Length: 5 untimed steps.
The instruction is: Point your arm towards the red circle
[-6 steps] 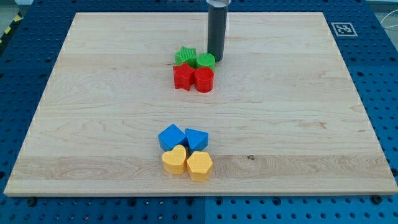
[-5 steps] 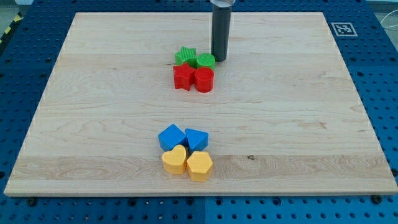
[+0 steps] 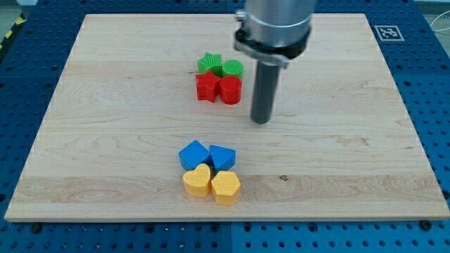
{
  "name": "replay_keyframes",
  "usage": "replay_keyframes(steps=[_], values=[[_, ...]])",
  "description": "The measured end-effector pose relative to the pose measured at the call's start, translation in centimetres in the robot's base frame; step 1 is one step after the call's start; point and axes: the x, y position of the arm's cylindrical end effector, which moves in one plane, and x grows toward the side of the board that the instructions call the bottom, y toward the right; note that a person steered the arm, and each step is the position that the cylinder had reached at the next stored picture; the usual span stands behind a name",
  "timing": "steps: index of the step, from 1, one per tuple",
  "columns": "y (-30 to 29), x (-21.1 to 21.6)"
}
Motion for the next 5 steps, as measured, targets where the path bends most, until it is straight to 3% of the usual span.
replay_keyframes(steps=[1, 2, 5], values=[[-5.0, 0.0], [-6.1, -0.9], [-5.2, -4.5]])
